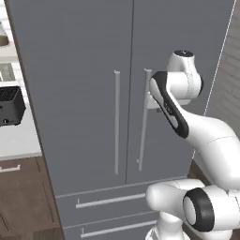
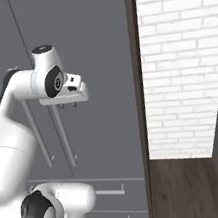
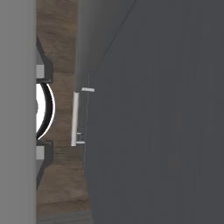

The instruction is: Take the strawberry from the fridge and place it on top of the pancake, located on the dining counter.

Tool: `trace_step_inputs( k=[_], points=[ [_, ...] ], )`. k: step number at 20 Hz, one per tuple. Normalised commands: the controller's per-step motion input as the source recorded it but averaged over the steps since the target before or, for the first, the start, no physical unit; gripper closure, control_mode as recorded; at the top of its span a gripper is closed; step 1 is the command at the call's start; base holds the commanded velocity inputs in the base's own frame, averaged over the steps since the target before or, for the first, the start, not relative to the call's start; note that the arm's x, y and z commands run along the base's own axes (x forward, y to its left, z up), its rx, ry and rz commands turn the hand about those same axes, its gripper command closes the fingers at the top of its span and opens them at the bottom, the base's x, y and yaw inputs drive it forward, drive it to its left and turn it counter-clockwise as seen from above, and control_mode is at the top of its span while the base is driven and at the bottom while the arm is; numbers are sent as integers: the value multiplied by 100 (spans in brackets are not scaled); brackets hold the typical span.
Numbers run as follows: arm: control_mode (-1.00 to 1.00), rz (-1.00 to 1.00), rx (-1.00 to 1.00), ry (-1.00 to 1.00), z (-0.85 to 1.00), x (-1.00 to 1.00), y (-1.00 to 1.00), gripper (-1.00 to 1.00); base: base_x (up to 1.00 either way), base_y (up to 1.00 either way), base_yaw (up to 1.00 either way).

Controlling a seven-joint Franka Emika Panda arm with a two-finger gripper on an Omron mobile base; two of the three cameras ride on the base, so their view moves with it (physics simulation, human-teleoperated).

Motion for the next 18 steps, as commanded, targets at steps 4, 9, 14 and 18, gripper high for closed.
trace_step_inputs(
  k=[4, 9, 14, 18],
  points=[
    [100, 0, 0, 0, 0, -3, 0, -100, -50, 0, 0],
    [100, 0, 0, 0, 0, 0, 0, -100, -71, 35, 0],
    [100, 0, 0, 0, 0, 0, 0, -100, -35, 54, 0],
    [100, 0, 0, 0, 0, 0, 0, -100, -17, 48, 0]
  ],
)
